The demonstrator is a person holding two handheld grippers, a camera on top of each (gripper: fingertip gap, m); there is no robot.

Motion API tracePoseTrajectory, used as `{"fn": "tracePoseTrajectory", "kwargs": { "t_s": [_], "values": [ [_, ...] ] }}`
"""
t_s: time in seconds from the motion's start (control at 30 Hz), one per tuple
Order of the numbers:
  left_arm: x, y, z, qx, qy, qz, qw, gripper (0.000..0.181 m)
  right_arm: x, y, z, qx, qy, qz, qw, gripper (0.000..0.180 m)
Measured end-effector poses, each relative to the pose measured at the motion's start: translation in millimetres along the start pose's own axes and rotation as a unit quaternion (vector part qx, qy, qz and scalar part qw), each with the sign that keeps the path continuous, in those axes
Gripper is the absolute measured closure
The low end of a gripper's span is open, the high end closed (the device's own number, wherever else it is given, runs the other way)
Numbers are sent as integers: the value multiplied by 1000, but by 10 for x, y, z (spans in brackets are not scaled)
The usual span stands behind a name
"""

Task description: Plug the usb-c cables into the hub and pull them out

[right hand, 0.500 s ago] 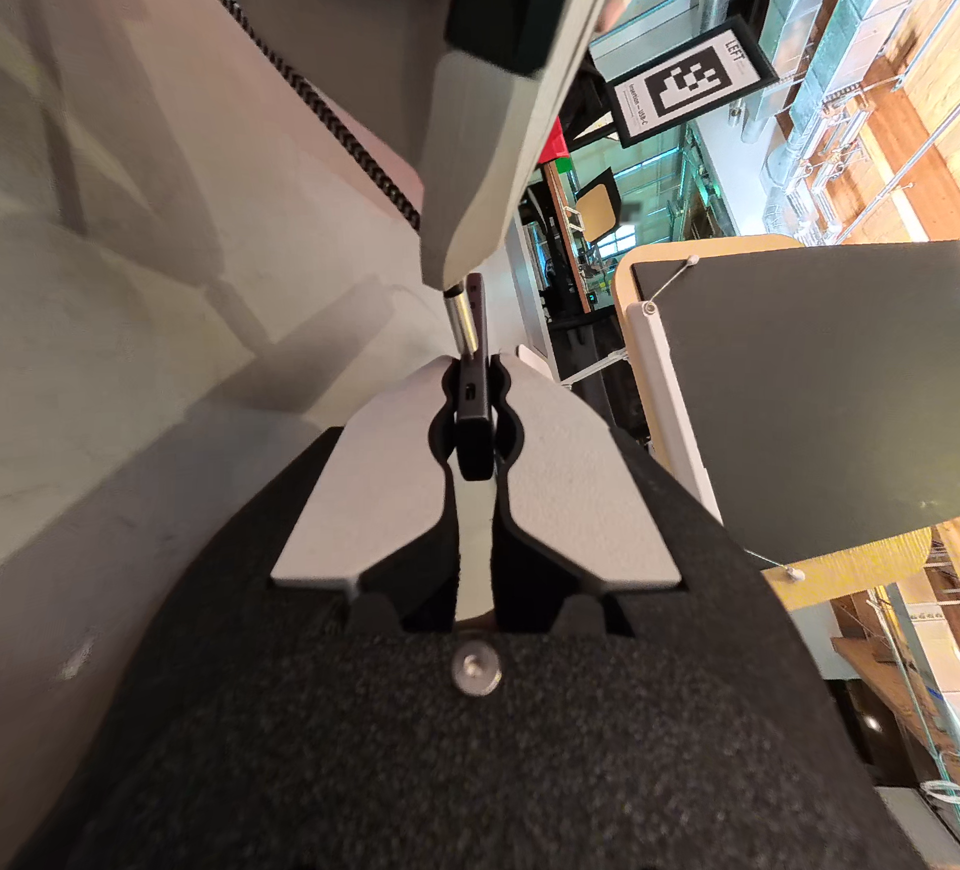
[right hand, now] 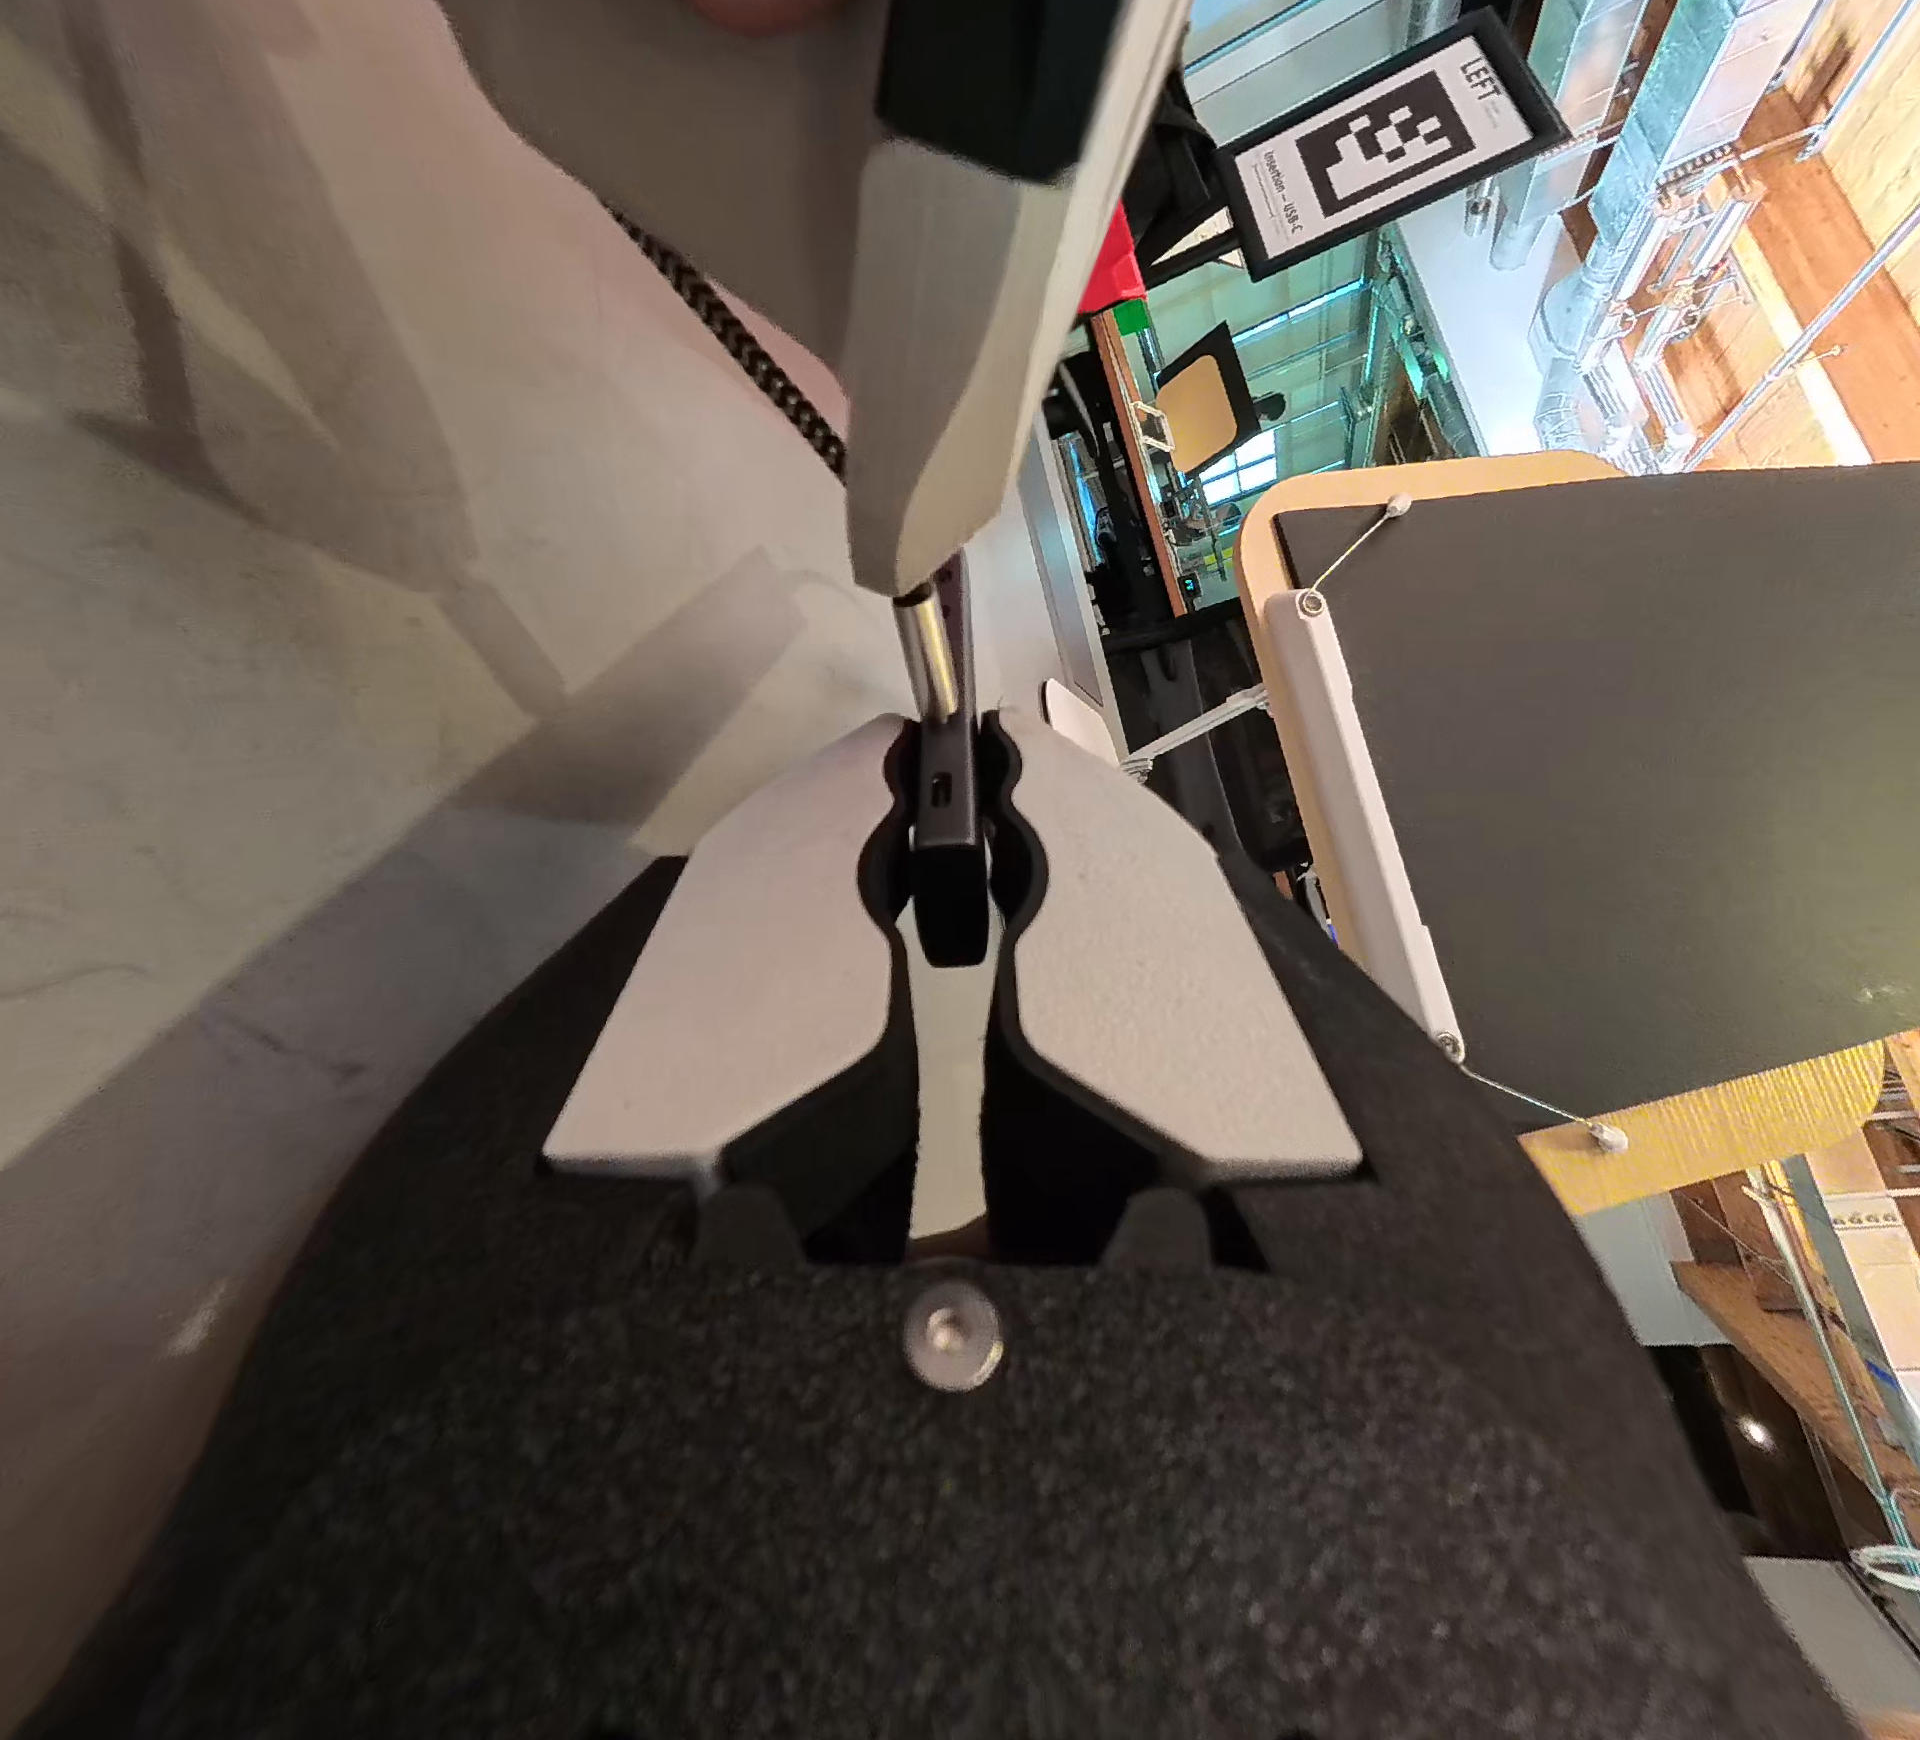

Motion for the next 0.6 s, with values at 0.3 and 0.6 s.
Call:
{"fn": "tracePoseTrajectory", "kwargs": {
  "t_s": [0.3, 0.6],
  "values": [
    [-4, 36, 18, 23, -10, -3, 1000, 178, 19, 24, -44, -5, 14, 8, 1000, 170],
    [430, -818, -865, 129, -104, -95, 982, 150, 91, -6, -98, 42, 42, 30, 998, 170]
  ]
}}
Point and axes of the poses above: each gripper's, where its closed fingertips meet, y out along the fingers, z out of its top, x = y × z across the jaws, the point moved 10 cm from there along -y, back along the fingers, and after that the axes turned 12 degrees about -x, right-handed, at the moved point
